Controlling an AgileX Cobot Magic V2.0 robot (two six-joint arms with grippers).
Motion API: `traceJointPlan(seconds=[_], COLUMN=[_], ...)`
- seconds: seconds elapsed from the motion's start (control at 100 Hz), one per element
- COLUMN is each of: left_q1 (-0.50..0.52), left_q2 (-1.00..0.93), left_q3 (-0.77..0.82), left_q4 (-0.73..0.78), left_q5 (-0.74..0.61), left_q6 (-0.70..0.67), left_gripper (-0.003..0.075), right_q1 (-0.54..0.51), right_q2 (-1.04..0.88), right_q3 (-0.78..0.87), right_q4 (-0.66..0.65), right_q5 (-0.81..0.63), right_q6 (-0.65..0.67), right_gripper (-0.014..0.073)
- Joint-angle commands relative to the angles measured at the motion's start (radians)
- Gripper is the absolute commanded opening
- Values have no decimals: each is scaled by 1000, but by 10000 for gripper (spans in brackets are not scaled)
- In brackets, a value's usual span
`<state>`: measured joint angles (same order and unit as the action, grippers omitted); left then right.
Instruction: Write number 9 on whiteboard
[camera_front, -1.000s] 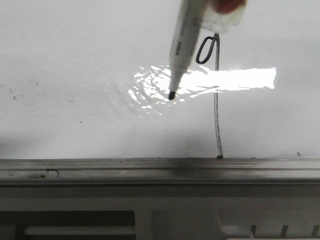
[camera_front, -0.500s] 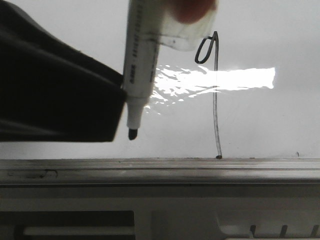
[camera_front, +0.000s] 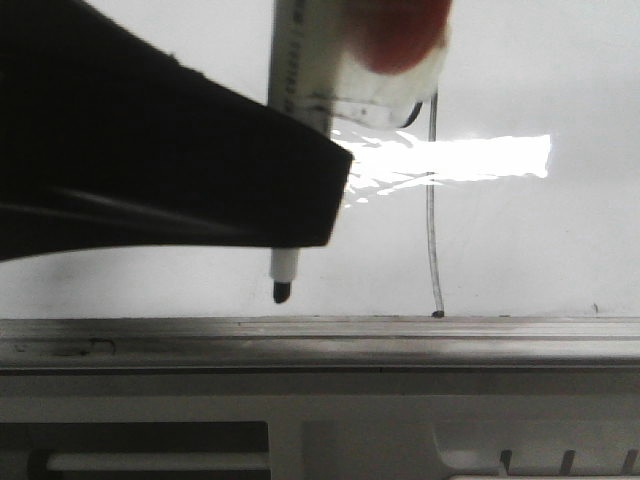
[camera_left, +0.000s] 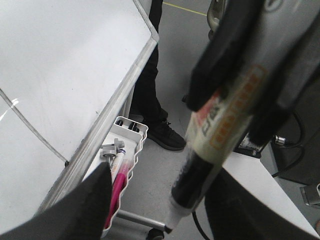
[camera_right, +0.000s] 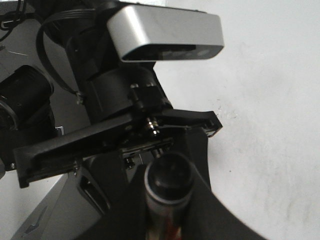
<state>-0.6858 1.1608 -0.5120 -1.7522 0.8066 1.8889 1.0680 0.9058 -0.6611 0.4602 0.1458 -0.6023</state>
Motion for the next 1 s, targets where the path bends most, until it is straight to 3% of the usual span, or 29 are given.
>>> traceJointPlan(seconds=[0.0,0.12,0.19,0.41,0.81,0.91,0.99], left_q1=[-7,-7,-7,-7,-7,-7,-7], left_q2=[-3,-3,-3,-3,-3,-3,-3], left_q3=[-32,-32,-32,-32,-32,-32,-32], left_q4=[-104,-113,-113,-113,-113,-113,-113], left_q5=[47,53,57,69,99,99,99], left_q6=[4,4,4,4,4,4,4], left_gripper=[377,370,324,-18,-18,-18,-18], right_q1=[13,23,23,23,23,23,23], right_q2=[-6,2,5,9,9,9,9], right_q3=[-37,-37,-37,-37,-37,-37,-37], right_q4=[17,17,22,40,75,87,87], right_q5=[-58,-57,-57,-35,18,19,22], right_q6=[-8,-8,-8,-8,-8,-8,-8], right_gripper=[-58,-58,-58,-58,-43,43,195])
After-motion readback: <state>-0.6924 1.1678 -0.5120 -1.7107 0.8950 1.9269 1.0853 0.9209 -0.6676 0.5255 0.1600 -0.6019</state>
